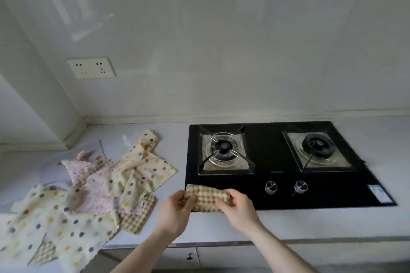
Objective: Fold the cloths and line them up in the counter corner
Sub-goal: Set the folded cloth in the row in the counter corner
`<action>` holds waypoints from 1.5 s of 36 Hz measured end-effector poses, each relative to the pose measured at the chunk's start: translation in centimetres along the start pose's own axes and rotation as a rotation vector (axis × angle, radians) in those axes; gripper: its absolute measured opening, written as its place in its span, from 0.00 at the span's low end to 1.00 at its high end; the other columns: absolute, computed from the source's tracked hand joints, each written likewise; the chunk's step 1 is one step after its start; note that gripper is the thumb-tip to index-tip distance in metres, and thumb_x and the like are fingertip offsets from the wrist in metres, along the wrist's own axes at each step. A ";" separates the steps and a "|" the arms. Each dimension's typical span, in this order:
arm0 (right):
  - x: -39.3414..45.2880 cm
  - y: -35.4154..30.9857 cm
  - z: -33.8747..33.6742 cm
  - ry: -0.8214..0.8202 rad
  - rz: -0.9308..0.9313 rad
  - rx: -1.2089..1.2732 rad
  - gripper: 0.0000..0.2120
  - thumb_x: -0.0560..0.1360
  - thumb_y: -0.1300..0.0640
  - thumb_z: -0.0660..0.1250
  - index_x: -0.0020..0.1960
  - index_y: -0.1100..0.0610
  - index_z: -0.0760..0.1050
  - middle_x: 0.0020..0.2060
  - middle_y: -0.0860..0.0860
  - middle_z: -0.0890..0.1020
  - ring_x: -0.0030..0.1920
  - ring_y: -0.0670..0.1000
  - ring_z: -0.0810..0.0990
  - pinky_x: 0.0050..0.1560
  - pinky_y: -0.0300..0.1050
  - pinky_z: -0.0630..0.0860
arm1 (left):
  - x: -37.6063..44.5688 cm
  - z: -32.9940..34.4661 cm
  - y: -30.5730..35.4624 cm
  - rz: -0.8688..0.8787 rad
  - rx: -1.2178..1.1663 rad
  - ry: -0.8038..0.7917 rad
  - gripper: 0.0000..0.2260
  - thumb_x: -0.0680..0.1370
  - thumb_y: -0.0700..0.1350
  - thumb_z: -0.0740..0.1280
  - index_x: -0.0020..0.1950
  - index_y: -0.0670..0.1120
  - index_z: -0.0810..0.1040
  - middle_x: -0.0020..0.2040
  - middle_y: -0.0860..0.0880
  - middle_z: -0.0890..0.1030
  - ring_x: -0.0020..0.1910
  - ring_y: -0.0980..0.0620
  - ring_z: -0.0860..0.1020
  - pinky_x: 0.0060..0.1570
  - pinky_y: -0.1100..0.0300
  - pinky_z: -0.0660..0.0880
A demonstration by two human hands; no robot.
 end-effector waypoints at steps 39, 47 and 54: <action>-20.8 5.0 -50.2 0.591 0.178 0.201 0.05 0.74 0.54 0.74 0.49 0.54 0.83 0.41 0.49 0.87 0.41 0.44 0.86 0.38 0.35 0.77 | -7.0 35.1 44.3 0.508 0.351 -0.582 0.12 0.80 0.52 0.68 0.42 0.47 0.83 0.37 0.52 0.86 0.38 0.56 0.83 0.45 0.56 0.79; -18.0 8.1 -58.3 0.674 0.249 0.293 0.04 0.73 0.60 0.73 0.48 0.57 0.82 0.37 0.53 0.86 0.37 0.44 0.85 0.36 0.37 0.76 | -2.9 43.3 50.8 0.609 0.361 -0.597 0.19 0.81 0.55 0.66 0.38 0.43 0.80 0.32 0.52 0.82 0.30 0.59 0.77 0.28 0.71 0.67; -16.7 11.9 -64.1 0.790 0.339 0.419 0.08 0.74 0.60 0.74 0.50 0.64 0.82 0.35 0.54 0.84 0.34 0.46 0.82 0.33 0.38 0.74 | -1.3 49.7 54.3 0.619 0.363 -0.662 0.16 0.81 0.59 0.65 0.44 0.49 0.83 0.37 0.54 0.85 0.40 0.56 0.82 0.40 0.62 0.77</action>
Point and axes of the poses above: each hand's wrist, its own x-axis towards the middle knuckle, its own z-axis out of the palm, y = z × x, the point moved 6 cm from there along x, towards the middle knuckle
